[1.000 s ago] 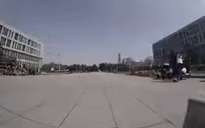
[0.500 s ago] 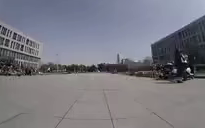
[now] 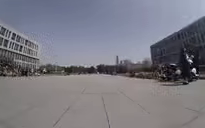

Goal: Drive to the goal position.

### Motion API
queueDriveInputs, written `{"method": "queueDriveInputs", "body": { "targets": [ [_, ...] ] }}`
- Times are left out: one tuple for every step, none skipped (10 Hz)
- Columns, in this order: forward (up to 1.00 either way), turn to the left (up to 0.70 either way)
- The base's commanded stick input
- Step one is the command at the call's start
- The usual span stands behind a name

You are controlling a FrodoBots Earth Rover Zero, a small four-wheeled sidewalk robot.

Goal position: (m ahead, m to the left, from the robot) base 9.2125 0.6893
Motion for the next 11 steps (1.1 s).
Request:
{"method": "queueDriveInputs", "body": {
  "targets": [
    [1.00,0.00],
    [1.00,0.00],
    [1.00,0.00],
    [1.00,0.00],
    [1.00,0.00],
    [1.00,0.00],
    [1.00,0.00],
    [1.00,0.00],
    [1.00,0.00],
    [1.00,0.00],
    [1.00,0.00]
  ]
}}
